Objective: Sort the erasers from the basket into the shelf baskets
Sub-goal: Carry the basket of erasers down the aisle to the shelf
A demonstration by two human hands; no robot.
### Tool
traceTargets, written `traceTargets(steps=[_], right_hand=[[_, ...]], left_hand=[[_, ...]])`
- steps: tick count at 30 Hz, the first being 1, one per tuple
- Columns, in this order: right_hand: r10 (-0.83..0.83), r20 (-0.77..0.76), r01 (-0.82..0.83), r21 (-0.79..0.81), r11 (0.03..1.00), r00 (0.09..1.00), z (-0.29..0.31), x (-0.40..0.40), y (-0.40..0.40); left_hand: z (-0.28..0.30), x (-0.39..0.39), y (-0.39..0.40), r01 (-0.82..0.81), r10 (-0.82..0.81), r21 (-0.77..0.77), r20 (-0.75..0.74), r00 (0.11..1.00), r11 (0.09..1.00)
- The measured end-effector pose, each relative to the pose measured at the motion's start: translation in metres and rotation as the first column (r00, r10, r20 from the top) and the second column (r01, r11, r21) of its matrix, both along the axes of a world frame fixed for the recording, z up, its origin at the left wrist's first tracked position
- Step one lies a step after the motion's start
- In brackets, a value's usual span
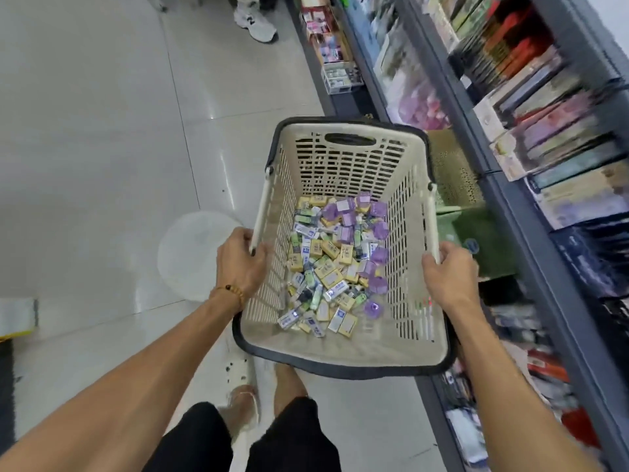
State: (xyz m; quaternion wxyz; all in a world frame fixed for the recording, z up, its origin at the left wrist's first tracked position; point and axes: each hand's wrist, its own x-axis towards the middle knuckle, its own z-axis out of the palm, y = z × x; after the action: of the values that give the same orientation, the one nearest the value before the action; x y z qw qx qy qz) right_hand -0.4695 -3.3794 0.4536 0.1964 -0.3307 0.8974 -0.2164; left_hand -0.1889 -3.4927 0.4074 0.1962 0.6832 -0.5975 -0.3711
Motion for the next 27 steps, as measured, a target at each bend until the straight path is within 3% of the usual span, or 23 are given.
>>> traceTargets(steps=[4,9,17,27], right_hand=[[0.04,-0.037,-0.038,0.052,0.998,0.998,-0.054,-0.042,-0.073],[-0.024,-0.024,0.027,0.144,0.989,0.999,-0.129,-0.087,-0.141],[-0.059,0.007,0.056,0.222,0.974,0.998,-0.225,-0.099,-0.17],[-0.05,-0.026,0.054,0.206,0.977,0.998,-0.284,-0.089,-0.169]], left_hand=[[-0.06,-0.045,-0.069,-0.013,0.014,0.03,-0.018,1.0,0.999],[-0.125,-0.091,-0.126,-0.044,0.045,0.039,-0.034,0.998,0.998],[-0.209,-0.097,-0.113,-0.087,0.086,0.015,0.053,0.995,0.996],[-0.249,-0.09,-0.094,0.011,-0.012,0.018,0.083,0.997,1.0]])
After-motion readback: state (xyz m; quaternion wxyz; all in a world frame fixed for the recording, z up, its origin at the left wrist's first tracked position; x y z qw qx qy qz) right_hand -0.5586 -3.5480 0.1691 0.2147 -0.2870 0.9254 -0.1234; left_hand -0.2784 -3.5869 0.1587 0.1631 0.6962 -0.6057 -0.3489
